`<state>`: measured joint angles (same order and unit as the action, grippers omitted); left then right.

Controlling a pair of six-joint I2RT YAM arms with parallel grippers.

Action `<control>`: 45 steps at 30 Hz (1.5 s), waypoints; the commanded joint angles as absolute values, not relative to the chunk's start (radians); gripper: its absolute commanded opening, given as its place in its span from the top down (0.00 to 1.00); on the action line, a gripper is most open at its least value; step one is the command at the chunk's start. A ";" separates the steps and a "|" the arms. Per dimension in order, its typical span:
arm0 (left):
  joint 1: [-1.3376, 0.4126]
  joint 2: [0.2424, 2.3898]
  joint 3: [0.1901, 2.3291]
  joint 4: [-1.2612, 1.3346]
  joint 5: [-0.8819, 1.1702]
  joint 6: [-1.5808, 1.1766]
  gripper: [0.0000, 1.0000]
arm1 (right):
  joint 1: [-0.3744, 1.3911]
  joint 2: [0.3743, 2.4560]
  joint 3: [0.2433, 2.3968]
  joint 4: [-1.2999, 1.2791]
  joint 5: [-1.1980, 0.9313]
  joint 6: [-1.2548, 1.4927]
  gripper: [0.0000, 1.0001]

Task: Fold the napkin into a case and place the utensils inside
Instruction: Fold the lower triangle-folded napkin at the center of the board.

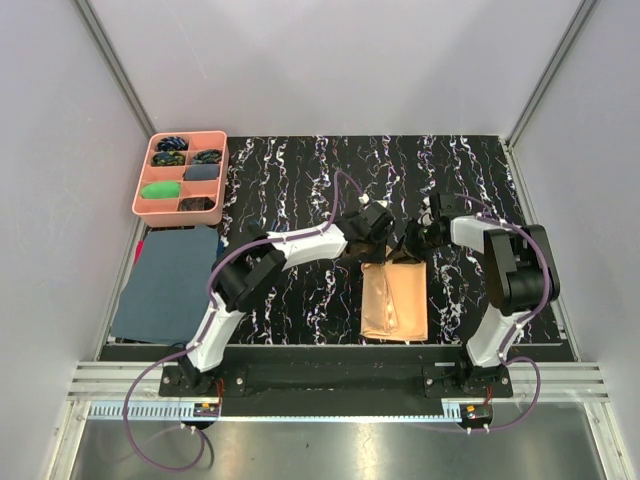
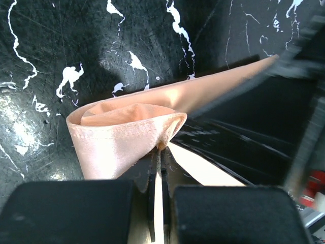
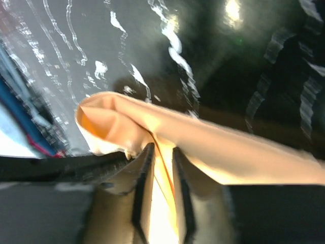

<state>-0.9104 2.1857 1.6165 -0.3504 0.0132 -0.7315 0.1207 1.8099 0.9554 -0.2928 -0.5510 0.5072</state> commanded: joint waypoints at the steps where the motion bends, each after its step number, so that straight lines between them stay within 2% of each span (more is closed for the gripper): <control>1: -0.905 2.197 1.664 -0.339 0.020 -0.736 1.00 | 0.123 1.680 0.973 -0.429 -0.385 0.479 0.68; 6: -0.904 2.204 1.672 -0.337 0.028 -0.738 1.00 | 0.124 1.563 0.847 -0.451 -0.432 0.482 0.67; 10: -0.904 2.206 1.667 -0.336 0.032 -0.739 1.00 | 0.150 1.490 0.726 -0.402 -0.555 0.529 0.64; 18: -0.904 2.206 1.661 -0.324 0.049 -0.752 1.00 | 0.247 1.408 0.582 -0.299 -0.569 0.618 0.60; 26: -0.904 2.201 1.663 -0.322 0.052 -0.761 0.99 | 0.281 1.407 0.540 -0.236 -0.591 0.666 0.63; 27: -0.904 2.198 1.664 -0.322 0.057 -0.761 0.97 | 0.281 1.410 0.534 -0.227 -0.600 0.670 0.68; 29: -0.904 2.195 1.666 -0.322 0.067 -0.752 0.85 | 0.281 1.422 0.529 -0.203 -0.604 0.684 0.78; 31: -0.904 2.171 1.648 -0.315 0.083 -0.749 0.70 | 0.279 1.431 0.519 -0.183 -0.606 0.693 0.80; 32: -0.905 2.155 1.635 -0.310 0.084 -0.736 0.59 | 0.281 1.439 0.514 -0.180 -0.606 0.695 0.80; 34: -0.905 2.094 1.592 -0.308 0.080 -0.721 0.51 | 0.282 1.443 0.509 -0.169 -0.607 0.699 0.81; 35: -0.905 2.071 1.574 -0.308 0.077 -0.703 0.39 | 0.281 1.448 0.508 -0.166 -0.606 0.698 0.81; 36: -0.905 2.018 1.533 -0.307 0.069 -0.690 0.34 | 0.281 1.453 0.508 -0.164 -0.609 0.699 0.81; 38: -0.907 1.953 1.471 -0.292 0.052 -0.666 0.30 | 0.281 1.454 0.508 -0.161 -0.614 0.704 0.81; 45: -1.006 1.671 1.131 -0.226 -0.080 -0.548 0.31 | 0.281 1.436 0.486 -0.156 -0.617 0.718 0.76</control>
<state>-0.9306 1.8004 1.2453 -0.2886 0.0189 -0.6411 0.2733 1.4502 0.5018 -0.1829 -0.5953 0.7021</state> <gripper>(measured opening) 0.692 0.228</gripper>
